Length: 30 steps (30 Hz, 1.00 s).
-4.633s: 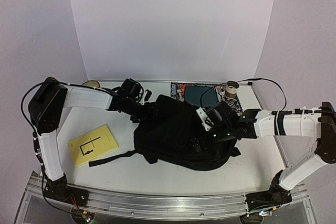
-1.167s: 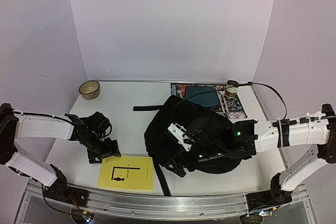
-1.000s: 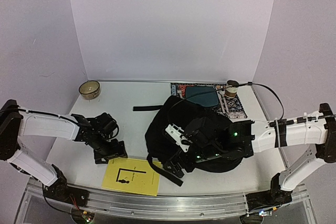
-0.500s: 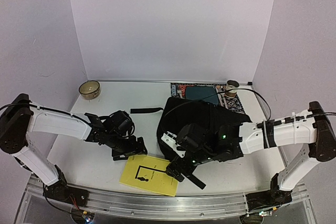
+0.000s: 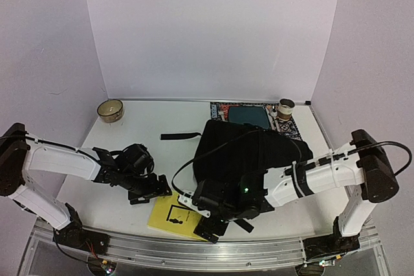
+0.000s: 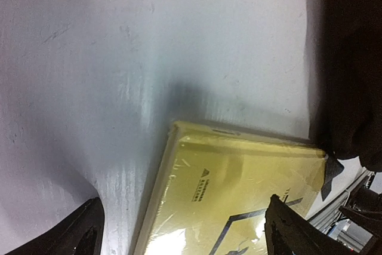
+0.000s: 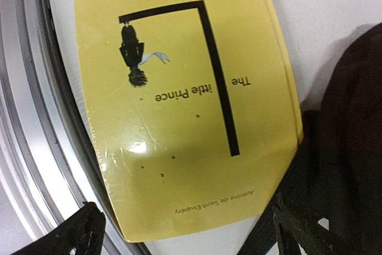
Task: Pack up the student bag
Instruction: Hold the book at the corner of the board.
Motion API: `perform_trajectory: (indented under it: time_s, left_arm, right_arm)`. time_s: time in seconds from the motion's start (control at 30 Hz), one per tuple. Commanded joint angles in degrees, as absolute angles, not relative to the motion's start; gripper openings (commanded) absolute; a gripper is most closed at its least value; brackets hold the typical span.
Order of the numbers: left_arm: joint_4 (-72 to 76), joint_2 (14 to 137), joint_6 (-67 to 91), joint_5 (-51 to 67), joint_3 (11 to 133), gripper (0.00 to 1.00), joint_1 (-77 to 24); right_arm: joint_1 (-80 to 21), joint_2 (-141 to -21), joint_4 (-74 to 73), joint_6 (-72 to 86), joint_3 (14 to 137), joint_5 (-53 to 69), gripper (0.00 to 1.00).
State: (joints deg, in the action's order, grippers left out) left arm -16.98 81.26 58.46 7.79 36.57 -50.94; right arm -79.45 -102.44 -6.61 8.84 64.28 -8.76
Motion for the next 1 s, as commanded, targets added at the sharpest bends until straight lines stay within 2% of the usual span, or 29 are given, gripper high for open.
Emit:
perform_trajectory:
  time_s: [0.0,0.4,0.6,0.77,0.97]
  left_arm:
    - [-15.82,80.38,58.28,10.61,36.13,0.91,-50.86]
    - [-14.25,86.11,55.75,14.30,39.30,0.84,-52.09]
    - [-13.89,86.39,55.32,14.85,39.96,0.83,-52.24]
    - [-13.71,85.69,55.28,14.94,39.78,0.83,-52.23]
    - [-13.70,83.99,55.44,14.30,39.46,0.88,-52.23]
  right_arm:
    - [-81.57,-106.66,-11.21,5.91,68.41,-14.00,0.98]
    - [-84.68,-114.23,-15.81,1.67,74.99,-19.69,0.98]
    - [-86.01,-116.51,-18.40,-0.59,77.18,-27.76,0.98]
    - [-87.24,-116.89,-18.72,-2.73,77.79,-35.87,0.87]
    - [-87.85,-113.02,-18.67,-3.27,77.42,-39.92,0.64]
